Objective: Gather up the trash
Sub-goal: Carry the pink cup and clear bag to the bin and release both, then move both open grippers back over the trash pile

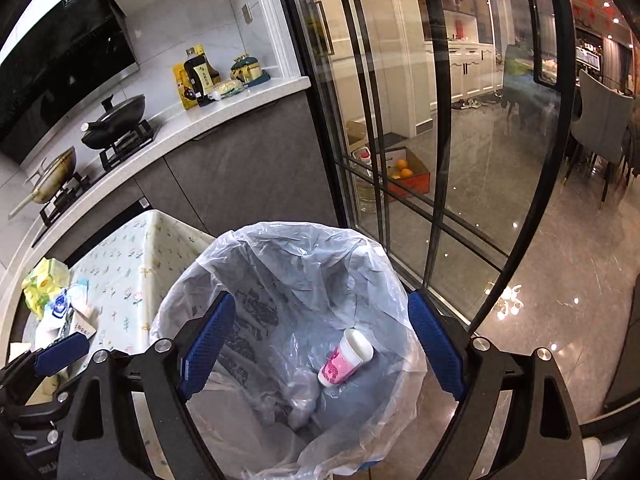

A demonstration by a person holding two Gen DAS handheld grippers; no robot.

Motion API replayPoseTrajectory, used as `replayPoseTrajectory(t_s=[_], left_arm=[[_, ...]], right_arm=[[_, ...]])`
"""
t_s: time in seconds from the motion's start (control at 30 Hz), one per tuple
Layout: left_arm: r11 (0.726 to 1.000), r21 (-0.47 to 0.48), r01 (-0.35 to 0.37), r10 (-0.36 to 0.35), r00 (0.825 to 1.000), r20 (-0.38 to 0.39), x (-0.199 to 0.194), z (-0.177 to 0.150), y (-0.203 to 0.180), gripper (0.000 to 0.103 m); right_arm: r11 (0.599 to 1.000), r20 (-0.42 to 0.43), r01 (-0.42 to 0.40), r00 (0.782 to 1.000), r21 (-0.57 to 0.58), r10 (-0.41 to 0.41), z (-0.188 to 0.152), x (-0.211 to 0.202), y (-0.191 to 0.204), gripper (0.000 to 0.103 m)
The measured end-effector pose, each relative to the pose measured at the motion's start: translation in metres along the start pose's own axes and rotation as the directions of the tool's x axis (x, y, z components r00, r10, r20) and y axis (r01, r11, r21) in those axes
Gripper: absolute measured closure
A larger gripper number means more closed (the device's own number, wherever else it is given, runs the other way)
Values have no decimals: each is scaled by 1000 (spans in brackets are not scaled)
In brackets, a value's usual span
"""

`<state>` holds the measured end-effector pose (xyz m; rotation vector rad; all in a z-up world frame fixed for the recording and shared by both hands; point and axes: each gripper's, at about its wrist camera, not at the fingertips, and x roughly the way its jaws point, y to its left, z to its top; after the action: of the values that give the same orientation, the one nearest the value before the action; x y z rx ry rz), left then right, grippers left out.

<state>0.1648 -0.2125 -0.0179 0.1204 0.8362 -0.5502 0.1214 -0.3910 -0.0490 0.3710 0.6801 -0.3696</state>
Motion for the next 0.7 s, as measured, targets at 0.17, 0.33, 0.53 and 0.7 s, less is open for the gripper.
replayPoseTrajectory(t_s=[0.17, 0.33, 0.53, 0.7], left_arm=[[1000, 5, -24, 24, 999, 38, -21, -3, 4, 24], [999, -16, -41, 42, 997, 65, -46, -9, 15, 24], [995, -54, -88, 93, 991, 95, -76, -23, 36, 24], [986, -109, -125, 136, 986, 95, -100, -41, 64, 24]], right_arm=[[1000, 32, -4, 999, -5, 5, -2, -24, 5, 18], [999, 57, -5, 998, -40, 7, -7, -48, 20, 18], [996, 77, -36, 996, -85, 42, -17, -76, 42, 16], [986, 78, -62, 994, -155, 74, -34, -96, 74, 16]])
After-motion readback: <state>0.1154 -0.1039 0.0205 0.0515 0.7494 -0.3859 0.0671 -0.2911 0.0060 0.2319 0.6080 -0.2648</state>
